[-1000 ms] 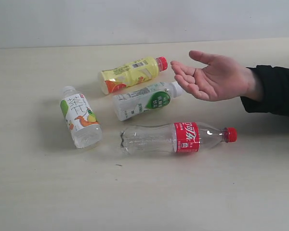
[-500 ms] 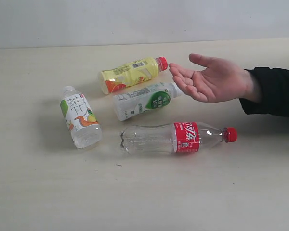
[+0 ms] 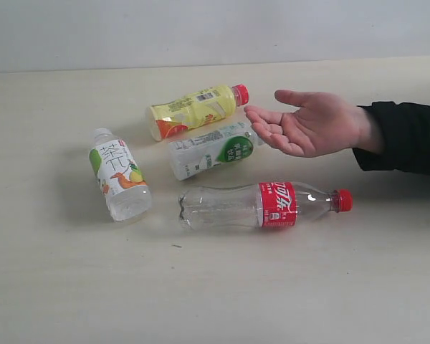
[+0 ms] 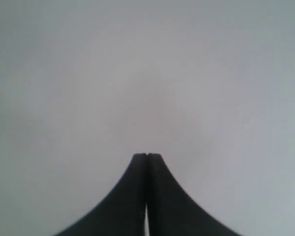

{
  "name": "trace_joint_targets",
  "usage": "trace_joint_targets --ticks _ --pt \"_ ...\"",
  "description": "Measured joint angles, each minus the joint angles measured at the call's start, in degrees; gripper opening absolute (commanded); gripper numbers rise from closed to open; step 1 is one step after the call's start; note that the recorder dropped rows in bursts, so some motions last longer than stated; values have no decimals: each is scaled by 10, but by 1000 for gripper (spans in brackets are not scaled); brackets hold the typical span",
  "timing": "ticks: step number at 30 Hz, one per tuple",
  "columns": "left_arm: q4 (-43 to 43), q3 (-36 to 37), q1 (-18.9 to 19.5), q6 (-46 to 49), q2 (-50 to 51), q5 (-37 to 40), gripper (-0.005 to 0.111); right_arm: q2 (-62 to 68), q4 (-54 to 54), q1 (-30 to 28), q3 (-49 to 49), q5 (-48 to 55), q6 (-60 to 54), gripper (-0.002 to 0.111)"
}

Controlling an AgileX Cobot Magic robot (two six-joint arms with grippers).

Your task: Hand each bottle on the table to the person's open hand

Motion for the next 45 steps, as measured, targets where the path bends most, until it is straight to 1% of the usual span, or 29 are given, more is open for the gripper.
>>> trace_joint_targets --ticks 2,5,8,12,15,19,24,27,29,32,34,37,40,45 --pt "29 -46 0 5 59 12 0 0 0 0 0 0 0 0" --pt "55 -137 0 66 168 78 0 0 0 0 0 0 0 0" --pt "40 -218 11 145 302 199 0 0 0 0 0 0 0 0" --pt "30 -308 30 177 474 383 0 0 0 0 0 0 0 0" --pt "30 -351 32 182 575 463 0 0 0 0 0 0 0 0" --pt "30 -388 32 168 674 532 0 0 0 0 0 0 0 0" --pt "62 -436 32 118 748 611 0 0 0 0 0 0 0 0" --pt "72 -465 32 92 769 642 0 0 0 0 0 0 0 0" --pt "98 -480 32 52 773 664 0 0 0 0 0 0 0 0" --pt "203 -507 23 -48 774 703 0 0 0 0 0 0 0 0" --pt "319 -527 8 -142 774 737 0 0 0 0 0 0 0 0" --pt "455 -544 -14 -264 774 787 0 0 0 0 0 0 0 0" --pt "514 -555 -38 -323 774 809 0 0 0 0 0 0 0 0" --pt "528 -600 -90 -350 800 852 0 0 0 0 0 0 0 0"
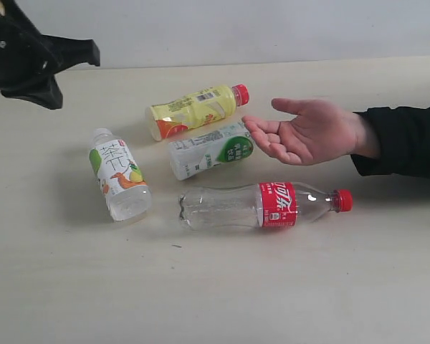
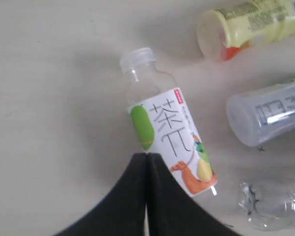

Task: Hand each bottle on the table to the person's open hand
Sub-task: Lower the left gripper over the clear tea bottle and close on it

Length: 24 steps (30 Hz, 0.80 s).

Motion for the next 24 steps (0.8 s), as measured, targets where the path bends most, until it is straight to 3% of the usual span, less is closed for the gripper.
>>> trace_joint_targets --ticks 6,9,12,18,24 --pt "-6 -91 -53 -48 92 93 1 0 0 0 0 0 0 0" --pt "-31 -121 -63 -51 138 109 8 0 0 0 0 0 0 0" --pt "-38 -137 -65 -52 173 110 30 0 0 0 0 0 0 0" --pt "-35 -141 -65 -63 200 98 102 0 0 0 0 0 0 0" --pt "-26 -141 -65 -73 224 115 105 0 0 0 0 0 0 0"
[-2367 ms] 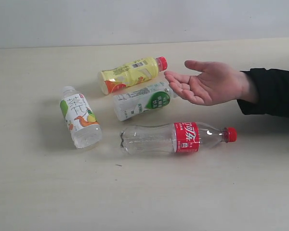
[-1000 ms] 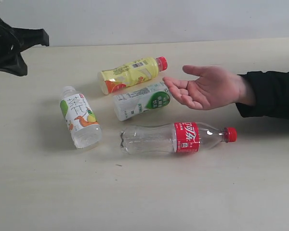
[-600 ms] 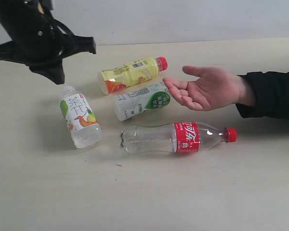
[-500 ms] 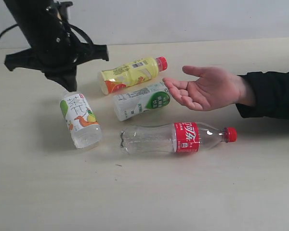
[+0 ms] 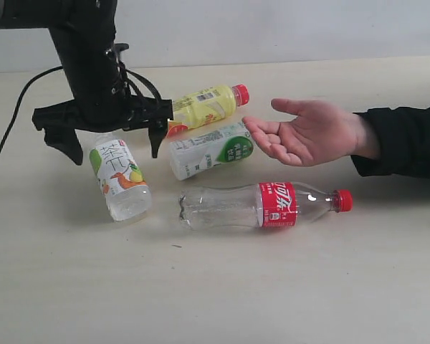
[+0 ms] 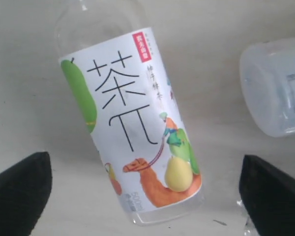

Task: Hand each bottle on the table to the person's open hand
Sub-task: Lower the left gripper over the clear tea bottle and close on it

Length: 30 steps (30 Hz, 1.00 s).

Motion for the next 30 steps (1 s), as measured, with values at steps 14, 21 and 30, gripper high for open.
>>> trace_joint_targets --ticks 14,21,30 --pt "34 0 0 -14 47 4 105 0 0 0 0 0 0 0" --pt "34 0 0 -14 79 -5 105 0 0 0 0 0 0 0" --pt "53 -1 0 -11 93 38 33 0 0 0 0 0 0 0"
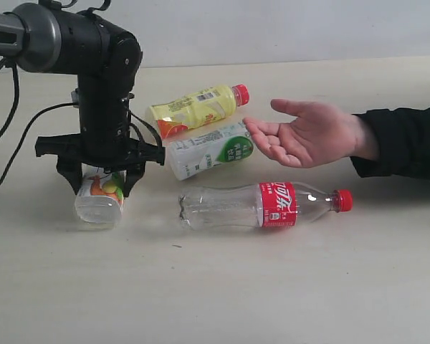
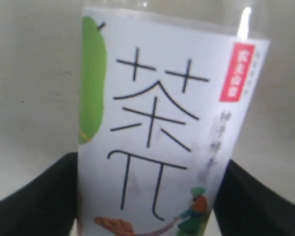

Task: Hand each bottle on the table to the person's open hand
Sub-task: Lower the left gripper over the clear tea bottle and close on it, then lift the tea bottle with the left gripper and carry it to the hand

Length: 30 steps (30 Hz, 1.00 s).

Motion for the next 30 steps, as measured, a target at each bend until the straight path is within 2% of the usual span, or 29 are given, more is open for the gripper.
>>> trace_joint_targets --ticks 2,9,18,24,30 --pt "1 0 0 4 0 2 -1 0 0 0 0 0 0 0" --pt "3 0 0 14 -13 3 0 0 0 0 0 0 0 0" --pt "5 0 -4 15 -116 -29 0 0 0 0 0 0 0 0" --pt "-2 -3 -39 14 -170 -66 0 0 0 0 0 0 0 0" --pt "-62 -47 -81 32 -176 -65 0 0 0 0 0 0 0 0"
